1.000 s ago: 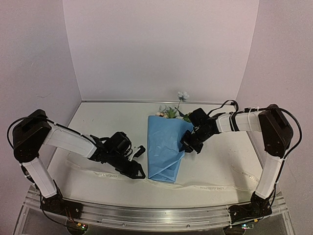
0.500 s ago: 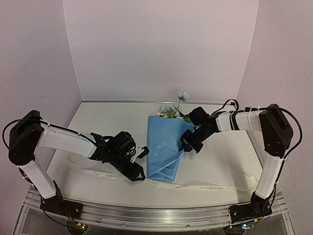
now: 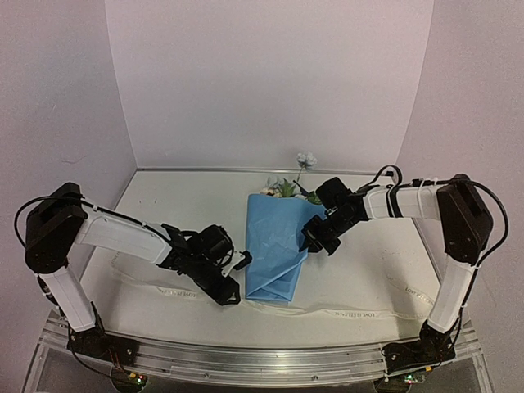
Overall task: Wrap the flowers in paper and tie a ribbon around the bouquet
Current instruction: Place the folded bouquet on the ribbon.
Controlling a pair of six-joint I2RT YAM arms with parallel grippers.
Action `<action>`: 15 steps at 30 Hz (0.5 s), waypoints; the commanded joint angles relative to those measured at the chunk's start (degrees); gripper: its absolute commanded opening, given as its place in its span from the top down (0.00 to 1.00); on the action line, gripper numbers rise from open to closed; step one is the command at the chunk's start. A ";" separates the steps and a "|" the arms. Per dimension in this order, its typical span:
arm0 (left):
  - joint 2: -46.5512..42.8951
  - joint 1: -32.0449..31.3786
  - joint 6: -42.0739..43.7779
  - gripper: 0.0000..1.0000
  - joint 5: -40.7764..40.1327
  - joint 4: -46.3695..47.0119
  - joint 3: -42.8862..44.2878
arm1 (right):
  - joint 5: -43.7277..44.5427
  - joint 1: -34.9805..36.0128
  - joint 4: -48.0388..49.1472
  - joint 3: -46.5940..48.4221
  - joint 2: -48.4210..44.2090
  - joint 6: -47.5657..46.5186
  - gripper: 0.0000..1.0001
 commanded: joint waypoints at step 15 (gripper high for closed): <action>2.66 -0.08 -4.98 1.00 -1.61 4.66 3.39 | -1.48 -0.26 -0.73 -3.57 -6.44 1.87 1.00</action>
